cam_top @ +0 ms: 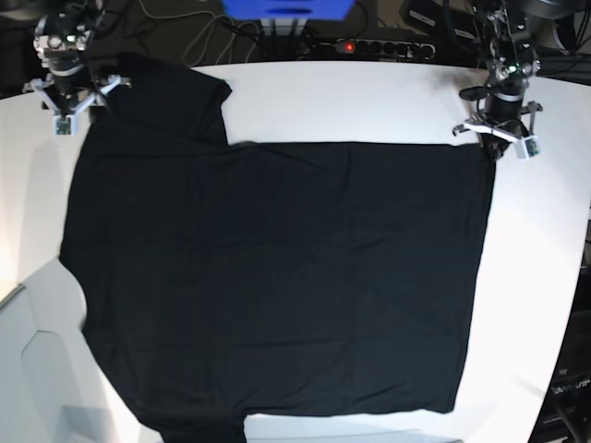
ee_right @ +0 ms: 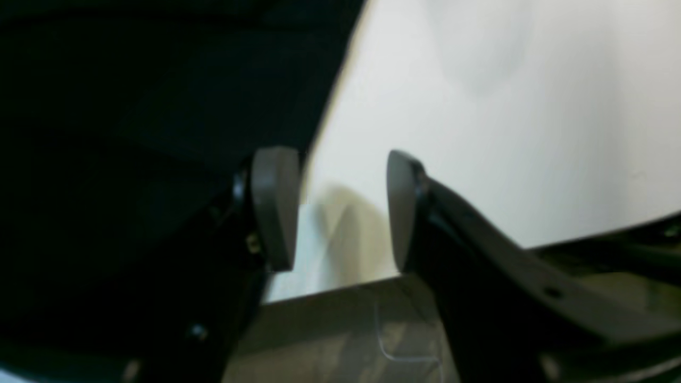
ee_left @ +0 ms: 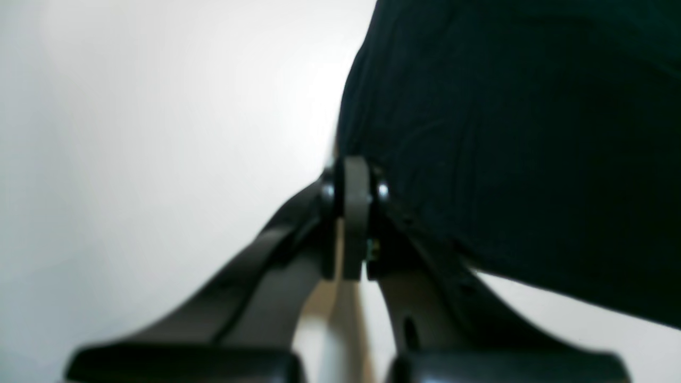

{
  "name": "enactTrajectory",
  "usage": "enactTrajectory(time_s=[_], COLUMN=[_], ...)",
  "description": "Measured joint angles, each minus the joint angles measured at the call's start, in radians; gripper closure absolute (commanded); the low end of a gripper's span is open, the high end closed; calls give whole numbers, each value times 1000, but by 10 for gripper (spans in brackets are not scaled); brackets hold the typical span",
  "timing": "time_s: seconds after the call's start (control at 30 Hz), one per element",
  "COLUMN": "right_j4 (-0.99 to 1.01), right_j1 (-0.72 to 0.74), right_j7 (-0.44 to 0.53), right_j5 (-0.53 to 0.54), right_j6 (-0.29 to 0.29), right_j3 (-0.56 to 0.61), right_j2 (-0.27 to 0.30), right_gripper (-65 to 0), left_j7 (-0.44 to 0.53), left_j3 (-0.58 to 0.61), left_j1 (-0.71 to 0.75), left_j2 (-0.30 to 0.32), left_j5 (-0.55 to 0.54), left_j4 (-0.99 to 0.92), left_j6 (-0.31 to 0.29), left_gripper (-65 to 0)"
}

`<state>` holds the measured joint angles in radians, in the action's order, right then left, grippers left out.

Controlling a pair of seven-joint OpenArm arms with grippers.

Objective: Fold the T-shirt properly
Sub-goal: 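Lower both grippers onto the shirt's shoulder edge corners and pinch them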

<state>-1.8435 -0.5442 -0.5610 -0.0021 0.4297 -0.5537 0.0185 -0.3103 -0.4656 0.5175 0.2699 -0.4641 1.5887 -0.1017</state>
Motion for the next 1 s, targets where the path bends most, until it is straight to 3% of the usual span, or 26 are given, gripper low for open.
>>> enactTrajectory(time_s=[0.83, 1.0], right_j4=[77, 85], right_j1=[28, 28], right_j7=[35, 46], right_j5=[18, 24], right_j6=[-3, -3], right_j3=[27, 27], right_j2=[-2, -1], right_gripper=[-278, -247], left_j7=[0, 0], left_j3=[0, 0], left_j1=[3, 3], left_j2=[1, 1], left_j5=[3, 3], left_j4=[-4, -4], left_j6=[0, 0], left_gripper=[-1, -1])
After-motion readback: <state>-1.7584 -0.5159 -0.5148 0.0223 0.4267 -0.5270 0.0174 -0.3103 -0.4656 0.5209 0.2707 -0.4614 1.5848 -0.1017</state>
